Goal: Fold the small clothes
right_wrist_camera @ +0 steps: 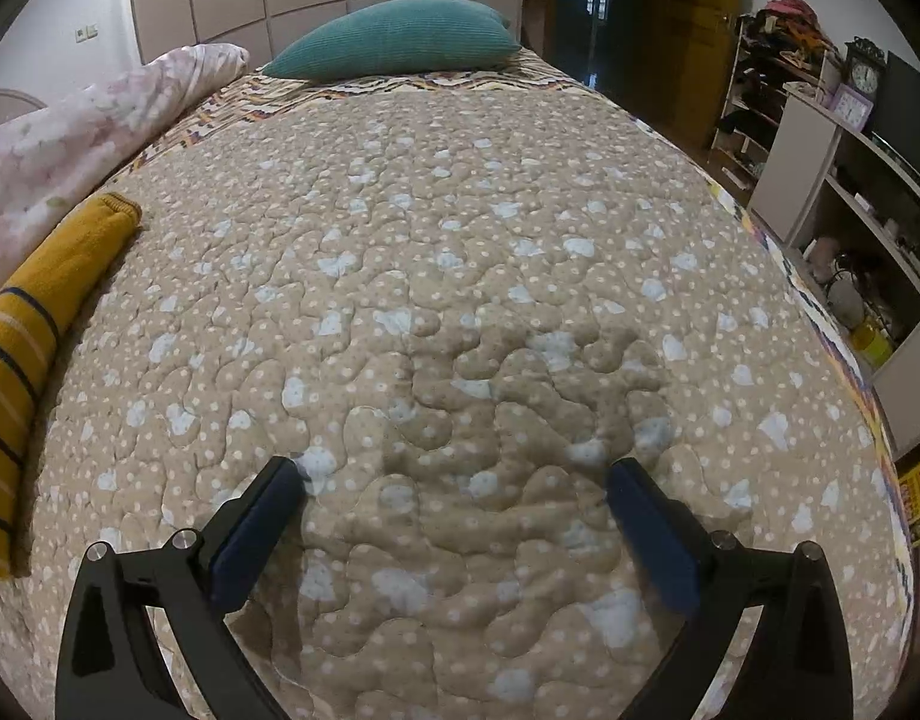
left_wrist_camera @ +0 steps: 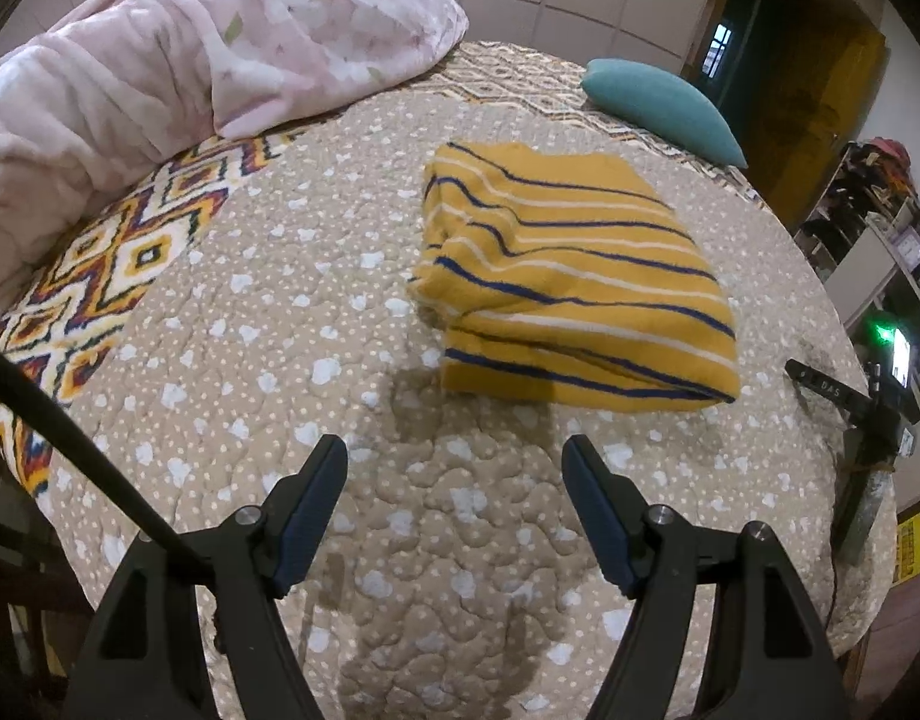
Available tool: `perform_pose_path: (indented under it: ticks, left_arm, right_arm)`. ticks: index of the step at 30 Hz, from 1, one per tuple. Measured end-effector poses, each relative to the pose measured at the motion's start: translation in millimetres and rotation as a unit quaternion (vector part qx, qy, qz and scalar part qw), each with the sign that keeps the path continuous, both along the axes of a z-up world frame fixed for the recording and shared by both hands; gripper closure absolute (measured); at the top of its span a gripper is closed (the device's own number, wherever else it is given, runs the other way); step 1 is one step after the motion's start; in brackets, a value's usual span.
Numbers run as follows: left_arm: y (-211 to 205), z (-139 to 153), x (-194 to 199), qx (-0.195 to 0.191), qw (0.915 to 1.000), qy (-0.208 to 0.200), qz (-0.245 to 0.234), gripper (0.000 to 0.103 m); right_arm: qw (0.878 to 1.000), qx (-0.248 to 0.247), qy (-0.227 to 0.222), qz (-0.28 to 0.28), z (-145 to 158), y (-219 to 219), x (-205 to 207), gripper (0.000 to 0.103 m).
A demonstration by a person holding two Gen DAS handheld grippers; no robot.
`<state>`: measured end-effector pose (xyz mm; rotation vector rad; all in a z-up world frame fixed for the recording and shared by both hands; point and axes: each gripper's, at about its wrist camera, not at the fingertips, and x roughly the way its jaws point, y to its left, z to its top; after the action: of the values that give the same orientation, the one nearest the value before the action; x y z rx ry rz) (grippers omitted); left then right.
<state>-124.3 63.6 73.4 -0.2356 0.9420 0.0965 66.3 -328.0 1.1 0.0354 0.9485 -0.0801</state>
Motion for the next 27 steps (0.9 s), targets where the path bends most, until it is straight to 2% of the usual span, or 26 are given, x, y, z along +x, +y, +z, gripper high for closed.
perform_pose_path:
  ticks: [3,8,15,22,27]
  left_arm:
    - [-4,3,0,-0.007,1.0000,0.005,0.004,0.030]
    - [-18,14,4,0.015,0.9999,0.000,0.001,0.030]
    - [-35,21,5,0.018,0.9997,-0.009,-0.016,0.030]
    - [-23,20,-2,0.017,0.9994,-0.030,0.007,0.030]
    - [-15,21,-7,0.054,0.9974,-0.045,0.014,0.028]
  right_arm:
    - [1.000,-0.001,0.000,0.000,0,0,1,0.000]
    - [1.000,0.000,0.000,0.000,0,0,2,0.000]
    - [1.000,-0.001,0.000,0.000,0,0,2,0.000]
    - [1.000,-0.001,0.000,0.000,0,1,3,0.000]
    - [1.000,-0.001,0.000,0.000,0,2,4,0.000]
